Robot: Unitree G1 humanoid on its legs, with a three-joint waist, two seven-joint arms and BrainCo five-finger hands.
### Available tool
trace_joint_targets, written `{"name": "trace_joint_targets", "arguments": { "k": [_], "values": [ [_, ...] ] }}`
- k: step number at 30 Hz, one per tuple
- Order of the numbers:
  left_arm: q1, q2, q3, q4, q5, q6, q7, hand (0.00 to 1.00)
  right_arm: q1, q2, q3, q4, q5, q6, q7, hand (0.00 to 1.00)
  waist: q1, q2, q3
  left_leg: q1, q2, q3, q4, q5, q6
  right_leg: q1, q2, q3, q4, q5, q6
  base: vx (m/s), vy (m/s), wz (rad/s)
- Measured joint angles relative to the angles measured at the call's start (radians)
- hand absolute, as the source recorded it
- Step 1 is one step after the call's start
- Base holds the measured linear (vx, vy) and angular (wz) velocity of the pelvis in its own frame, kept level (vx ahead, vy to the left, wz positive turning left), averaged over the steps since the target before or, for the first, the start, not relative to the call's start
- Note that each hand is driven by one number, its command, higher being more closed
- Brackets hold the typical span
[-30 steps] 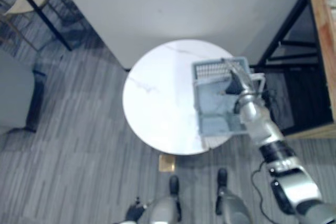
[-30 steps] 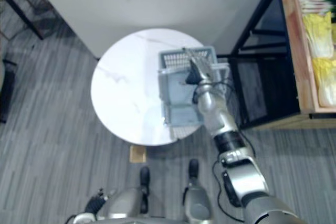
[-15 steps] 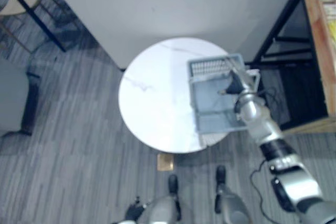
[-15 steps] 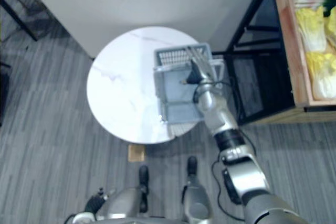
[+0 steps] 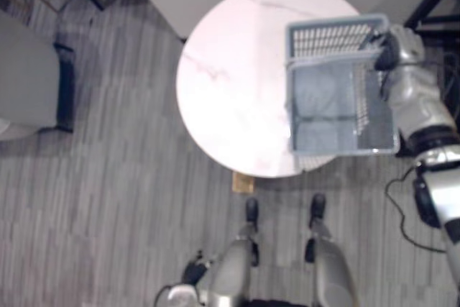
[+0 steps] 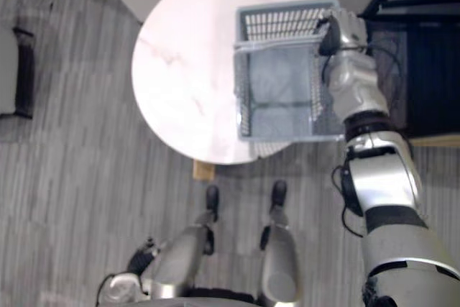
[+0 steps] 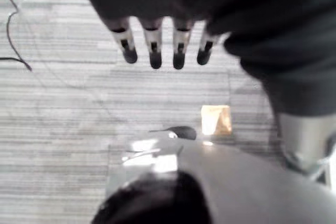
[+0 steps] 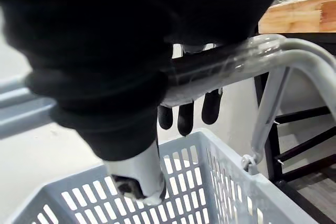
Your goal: Pick vegetable in the basket
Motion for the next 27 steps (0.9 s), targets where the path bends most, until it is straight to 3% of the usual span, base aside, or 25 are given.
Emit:
{"name": "trace_joint_targets", "arguments": {
  "k": [7, 10, 13, 15, 18, 22, 23, 24, 25, 26, 27],
  "values": [
    [-0.006, 0.0, -0.006, -0.003, 0.001, 0.0, 0.001, 0.0, 0.072, 0.046, 0.011, -0.006, -0.012, 0.011, 0.013, 1.0, 0.002, -0.001, -0.001, 0.077, 0.0, 0.014, 0.009, -0.019, -0.001, 0.074, 0.002, 0.015, -0.002, -0.003, -0.002, 0.02, 0.018, -0.08],
    [-0.01, 0.0, -0.004, -0.009, 0.002, 0.0, 0.001, 0.0, 0.144, 0.072, 0.064, -0.029, -0.023, 0.029, 0.039, 1.0, 0.032, -0.009, -0.003, 0.085, 0.006, 0.032, 0.132, -0.101, 0.0, 0.108, 0.01, 0.066, 0.007, -0.009, -0.003, -0.01, 0.009, -0.46],
    [-0.012, -0.001, 0.004, -0.008, 0.003, 0.002, 0.0, 0.0, 0.183, 0.131, 0.107, -0.073, -0.016, 0.027, 0.064, 1.0, 0.027, -0.025, -0.015, 0.087, 0.008, -0.037, 0.231, -0.179, -0.01, 0.125, 0.033, 0.117, 0.006, -0.01, -0.001, -0.02, -0.008, -0.57],
    [-0.024, 0.012, 0.013, -0.008, 0.007, 0.002, -0.003, 0.0, 0.313, 0.153, 0.07, -0.193, 0.009, 0.024, 0.079, 1.0, 0.02, -0.074, -0.05, 0.106, 0.011, -0.02, 0.208, -0.177, -0.01, 0.128, 0.038, 0.136, -0.001, -0.006, 0.002, 0.01, 0.008, -0.23],
    [-0.021, 0.035, 0.014, 0.017, 0.022, 0.005, -0.009, 0.0, 0.466, 0.197, 0.015, -0.323, 0.014, 0.027, 0.082, 1.0, 0.0, -0.121, -0.092, 0.152, 0.013, 0.014, 0.174, -0.175, -0.008, 0.138, 0.043, 0.169, 0.001, -0.003, 0.004, 0.05, 0.017, -0.41],
    [-0.034, 0.064, 0.045, 0.058, 0.089, 0.035, -0.026, 0.0, 0.685, 0.285, -0.073, -0.584, 0.125, 0.036, 0.078, 1.0, -0.045, -0.185, -0.14, 0.189, 0.0, 0.159, 0.185, -0.199, 0.011, 0.074, 0.054, 0.245, 0.062, 0.019, 0.003, 0.02, 0.068, -0.99],
    [-0.044, 0.066, 0.063, 0.062, 0.102, 0.046, -0.026, 0.0, 0.712, 0.314, -0.092, -0.621, 0.151, 0.036, 0.077, 1.0, -0.047, -0.193, -0.146, 0.193, 0.001, 0.203, 0.195, -0.209, 0.028, 0.051, 0.067, 0.239, 0.063, 0.067, -0.015, -0.09, 0.047, -1.6],
    [-0.049, 0.053, 0.095, 0.069, 0.102, 0.046, -0.026, 0.0, 0.758, 0.355, -0.111, -0.672, 0.175, 0.034, 0.077, 1.0, -0.047, -0.192, -0.159, 0.208, 0.037, 0.286, 0.184, -0.213, 0.05, 0.066, 0.089, 0.192, -0.026, 0.184, -0.037, -0.13, 0.023, -1.73],
    [-0.053, 0.045, 0.125, 0.073, 0.103, 0.045, -0.026, 0.0, 0.782, 0.378, -0.119, -0.696, 0.197, 0.032, 0.076, 1.0, -0.042, -0.192, -0.159, 0.227, 0.047, 0.334, 0.169, -0.212, 0.048, 0.049, 0.087, 0.101, 0.054, 0.102, -0.097, -0.14, -0.013, -1.64],
    [-0.059, 0.036, 0.13, 0.078, 0.103, 0.048, -0.016, 0.0, 0.839, 0.402, -0.128, -0.728, 0.234, 0.02, 0.075, 1.0, -0.063, -0.196, -0.166, 0.259, 0.053, 0.388, 0.167, -0.209, 0.044, 0.025, 0.047, -0.075, 0.296, -0.122, -0.159, -0.07, 0.015, -1.27],
    [-0.063, 0.035, 0.129, 0.077, 0.103, 0.053, -0.011, 0.0, 0.889, 0.414, -0.14, -0.744, 0.257, 0.008, 0.074, 1.0, -0.081, -0.203, -0.176, 0.279, 0.057, 0.437, 0.19, -0.214, 0.048, 0.034, -0.015, -0.193, 0.457, -0.235, -0.152, -0.04, 0.032, -1.07]
  ]
}}
